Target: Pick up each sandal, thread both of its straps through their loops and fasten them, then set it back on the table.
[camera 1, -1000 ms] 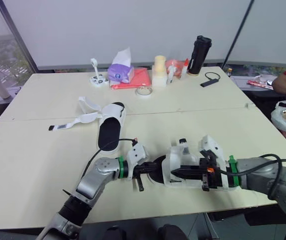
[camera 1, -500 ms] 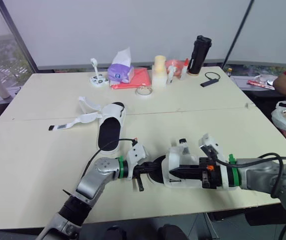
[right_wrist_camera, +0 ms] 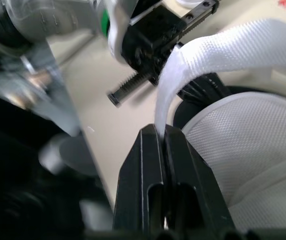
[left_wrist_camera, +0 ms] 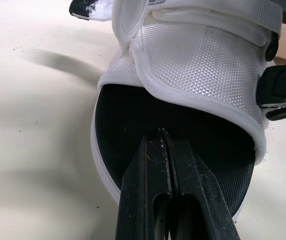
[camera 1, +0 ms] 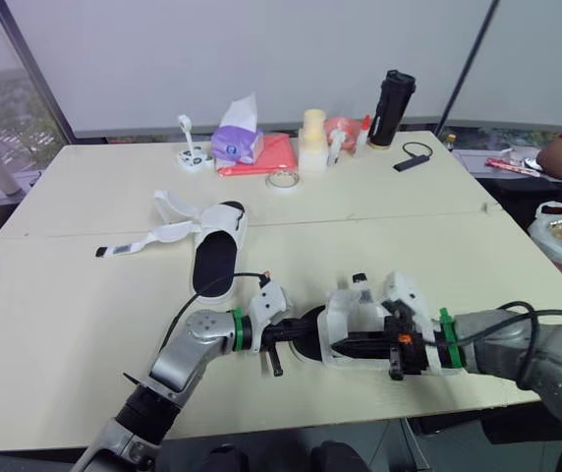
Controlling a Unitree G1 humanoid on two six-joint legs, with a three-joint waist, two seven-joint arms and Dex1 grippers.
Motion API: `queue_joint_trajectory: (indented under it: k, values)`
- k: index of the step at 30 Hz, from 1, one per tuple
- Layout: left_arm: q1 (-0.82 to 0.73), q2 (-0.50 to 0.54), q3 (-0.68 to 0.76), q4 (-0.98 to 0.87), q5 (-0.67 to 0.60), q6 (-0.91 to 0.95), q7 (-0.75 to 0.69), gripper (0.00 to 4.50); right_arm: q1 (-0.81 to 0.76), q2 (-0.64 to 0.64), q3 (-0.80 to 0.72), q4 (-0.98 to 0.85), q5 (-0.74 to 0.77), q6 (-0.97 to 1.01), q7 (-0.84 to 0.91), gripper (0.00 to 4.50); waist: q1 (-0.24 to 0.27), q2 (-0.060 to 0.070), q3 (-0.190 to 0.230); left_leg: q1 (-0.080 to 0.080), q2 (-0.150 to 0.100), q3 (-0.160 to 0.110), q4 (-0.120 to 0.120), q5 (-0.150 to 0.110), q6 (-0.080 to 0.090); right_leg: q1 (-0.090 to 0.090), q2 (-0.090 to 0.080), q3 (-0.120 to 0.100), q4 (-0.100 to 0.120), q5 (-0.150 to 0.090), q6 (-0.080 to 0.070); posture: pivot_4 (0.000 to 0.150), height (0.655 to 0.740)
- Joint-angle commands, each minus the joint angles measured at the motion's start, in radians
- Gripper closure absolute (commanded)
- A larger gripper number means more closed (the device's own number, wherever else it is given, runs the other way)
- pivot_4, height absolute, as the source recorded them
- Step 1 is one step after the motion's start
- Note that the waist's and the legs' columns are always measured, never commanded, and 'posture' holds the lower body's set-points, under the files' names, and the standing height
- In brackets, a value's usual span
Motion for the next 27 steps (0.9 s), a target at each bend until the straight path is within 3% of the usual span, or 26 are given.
queue_joint_trajectory:
  k: [1, 5, 11, 17, 27]
  values:
    - [0.06, 0.035, -0.035, 0.082, 0.051, 0.072, 0.008, 4.5, 0.018, -0.063, 0.098, 0.03, -0.222, -0.115, 0.015, 4.48, 0.0, -0.002, -0.001, 0.001, 0.0, 0.0, 0.0, 0.0, 0.0, 0.001, 0.0, 0.0, 0.0, 0.0, 0.0, 0.15, 0.74]
    - [0.06, 0.036, -0.037, 0.083, 0.051, 0.069, 0.009, 4.5, 0.025, -0.072, 0.132, 0.057, -0.339, -0.208, 0.018, 4.48, 0.0, -0.005, -0.003, 0.002, 0.0, 0.001, 0.0, 0.0, 0.0, 0.002, -0.001, 0.0, -0.001, 0.0, 0.0, 0.15, 0.74]
    - [0.056, 0.036, -0.038, 0.087, 0.051, 0.067, 0.007, 4.5, -0.01, 0.046, -0.017, 0.073, -0.187, -0.101, -0.006, 4.48, 0.002, -0.006, -0.005, 0.001, 0.001, 0.001, -0.001, 0.0, 0.0, 0.001, -0.002, 0.001, -0.001, 0.0, 0.0, 0.15, 0.74]
    - [0.048, 0.032, -0.038, 0.097, 0.052, 0.063, 0.007, 4.5, 0.025, 0.035, 0.013, 0.068, -0.266, -0.133, 0.006, 4.48, 0.002, -0.006, -0.005, 0.001, 0.001, 0.0, -0.001, 0.0, 0.0, 0.001, -0.002, 0.001, -0.001, 0.0, -0.001, 0.15, 0.74]
    - [0.046, 0.032, -0.038, 0.1, 0.052, 0.063, 0.009, 4.5, 0.085, -0.009, 0.06, 0.011, -0.264, -0.126, 0.103, 4.48, 0.004, -0.005, -0.005, 0.001, 0.001, 0.0, -0.002, 0.0, 0.0, 0.001, -0.002, 0.001, -0.001, 0.0, -0.001, 0.15, 0.74]
